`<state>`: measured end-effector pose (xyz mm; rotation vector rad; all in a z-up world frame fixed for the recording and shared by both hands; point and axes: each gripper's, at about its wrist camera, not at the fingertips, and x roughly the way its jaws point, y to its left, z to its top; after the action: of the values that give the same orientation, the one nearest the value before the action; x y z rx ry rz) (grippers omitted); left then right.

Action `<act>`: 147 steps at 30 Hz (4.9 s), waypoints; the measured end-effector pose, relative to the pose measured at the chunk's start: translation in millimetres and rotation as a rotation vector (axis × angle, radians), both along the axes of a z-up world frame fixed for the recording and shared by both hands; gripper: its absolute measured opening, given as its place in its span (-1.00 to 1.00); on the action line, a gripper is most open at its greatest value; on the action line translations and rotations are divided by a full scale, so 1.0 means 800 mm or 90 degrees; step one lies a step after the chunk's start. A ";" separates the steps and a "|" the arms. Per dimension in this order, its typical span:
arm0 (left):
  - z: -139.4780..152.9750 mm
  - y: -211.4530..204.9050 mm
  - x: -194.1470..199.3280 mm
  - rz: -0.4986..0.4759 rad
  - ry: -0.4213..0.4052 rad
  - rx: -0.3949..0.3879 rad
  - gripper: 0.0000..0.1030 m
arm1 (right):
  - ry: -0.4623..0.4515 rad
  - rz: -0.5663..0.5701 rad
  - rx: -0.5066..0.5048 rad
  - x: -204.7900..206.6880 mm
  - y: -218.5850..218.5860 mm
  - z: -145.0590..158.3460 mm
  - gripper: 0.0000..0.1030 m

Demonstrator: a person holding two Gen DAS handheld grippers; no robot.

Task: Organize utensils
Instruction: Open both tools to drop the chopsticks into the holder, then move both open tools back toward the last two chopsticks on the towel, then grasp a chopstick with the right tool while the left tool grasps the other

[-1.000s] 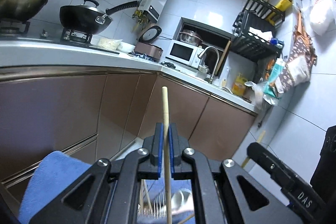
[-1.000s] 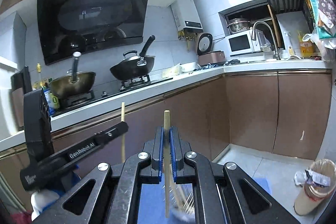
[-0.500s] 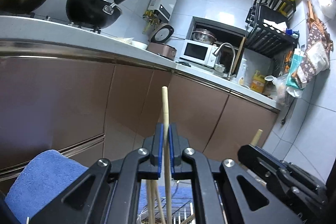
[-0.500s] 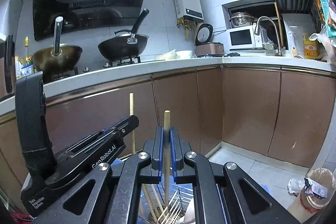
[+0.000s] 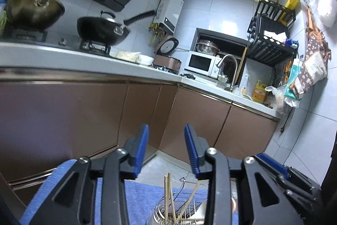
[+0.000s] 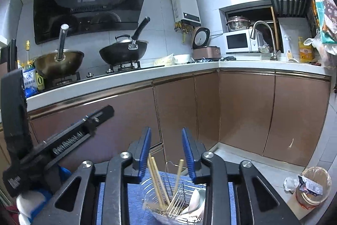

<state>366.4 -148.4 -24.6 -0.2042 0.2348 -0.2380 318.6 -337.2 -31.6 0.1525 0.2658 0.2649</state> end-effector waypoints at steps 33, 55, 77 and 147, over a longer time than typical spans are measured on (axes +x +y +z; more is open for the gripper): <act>0.099 0.163 -0.298 0.078 -0.028 0.063 0.07 | -0.105 -0.046 0.113 -0.273 0.016 0.051 1.00; 0.067 0.162 -0.378 0.080 -0.025 0.073 0.14 | -0.044 -0.163 0.023 -0.351 0.037 0.004 1.00; 0.018 0.129 -0.355 0.081 0.034 0.131 0.17 | -0.042 -0.209 -0.050 -0.349 0.060 -0.021 1.00; -0.272 0.226 0.011 -0.029 0.650 0.246 -0.71 | 0.628 0.089 -0.110 0.042 0.250 -0.284 -0.81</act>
<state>375.6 32.7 -242.4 0.0830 1.2874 -0.1114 352.5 -137.1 -259.1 0.0824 1.2784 0.2883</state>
